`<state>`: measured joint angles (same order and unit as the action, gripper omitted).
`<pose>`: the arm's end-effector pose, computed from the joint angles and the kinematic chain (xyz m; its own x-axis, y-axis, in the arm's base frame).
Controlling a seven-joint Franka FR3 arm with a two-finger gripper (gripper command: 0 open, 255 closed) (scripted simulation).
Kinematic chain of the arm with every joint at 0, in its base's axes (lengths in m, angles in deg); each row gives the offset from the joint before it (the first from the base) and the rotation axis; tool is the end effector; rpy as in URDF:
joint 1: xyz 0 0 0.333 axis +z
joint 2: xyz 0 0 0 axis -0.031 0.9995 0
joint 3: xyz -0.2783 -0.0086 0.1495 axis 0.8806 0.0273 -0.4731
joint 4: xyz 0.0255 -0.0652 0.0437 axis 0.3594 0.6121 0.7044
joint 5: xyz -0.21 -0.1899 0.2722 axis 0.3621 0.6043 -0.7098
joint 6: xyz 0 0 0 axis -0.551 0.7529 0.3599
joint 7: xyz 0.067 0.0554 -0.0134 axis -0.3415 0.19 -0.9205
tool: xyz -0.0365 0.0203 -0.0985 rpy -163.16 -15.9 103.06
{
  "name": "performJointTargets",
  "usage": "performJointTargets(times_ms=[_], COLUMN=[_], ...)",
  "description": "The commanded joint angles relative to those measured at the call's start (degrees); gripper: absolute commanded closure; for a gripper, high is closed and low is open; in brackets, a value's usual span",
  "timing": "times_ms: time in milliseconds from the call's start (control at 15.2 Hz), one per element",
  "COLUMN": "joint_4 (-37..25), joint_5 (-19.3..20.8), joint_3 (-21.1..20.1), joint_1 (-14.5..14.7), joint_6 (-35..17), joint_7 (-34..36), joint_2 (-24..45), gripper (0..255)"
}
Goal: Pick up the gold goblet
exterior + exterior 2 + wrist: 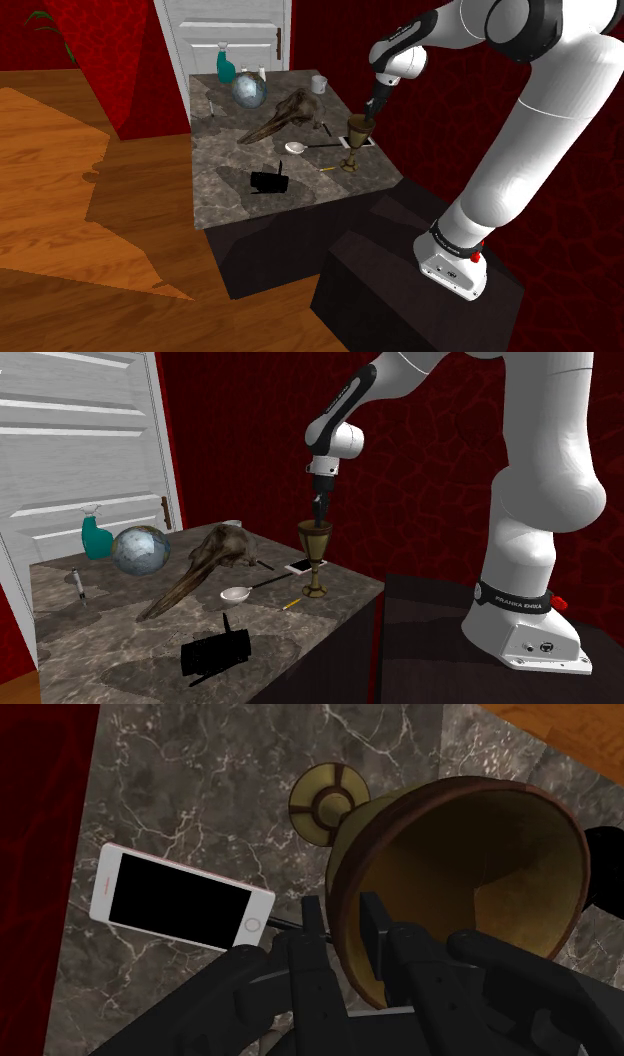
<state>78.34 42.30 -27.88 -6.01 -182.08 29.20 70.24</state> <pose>0.4768 -0.2608 0.3194 0.9971 -0.0445 0.0611 -0.0358 -0.9899 -0.1371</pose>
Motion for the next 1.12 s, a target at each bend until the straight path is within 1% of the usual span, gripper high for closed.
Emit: performJointTargets(times_ms=[0,924,1056], joint_4=[-0.1,-4.4,-4.5], joint_5=[0.5,5.6,5.7], joint_3=[0.1,0.7,0.7], joint_1=[0.1,0.5,0.5], joint_6=[0.6,10.1,10.2], joint_7=[0.4,5.0,5.1], joint_2=[-0.6,-7.0,-7.0], gripper=[255,255,255])
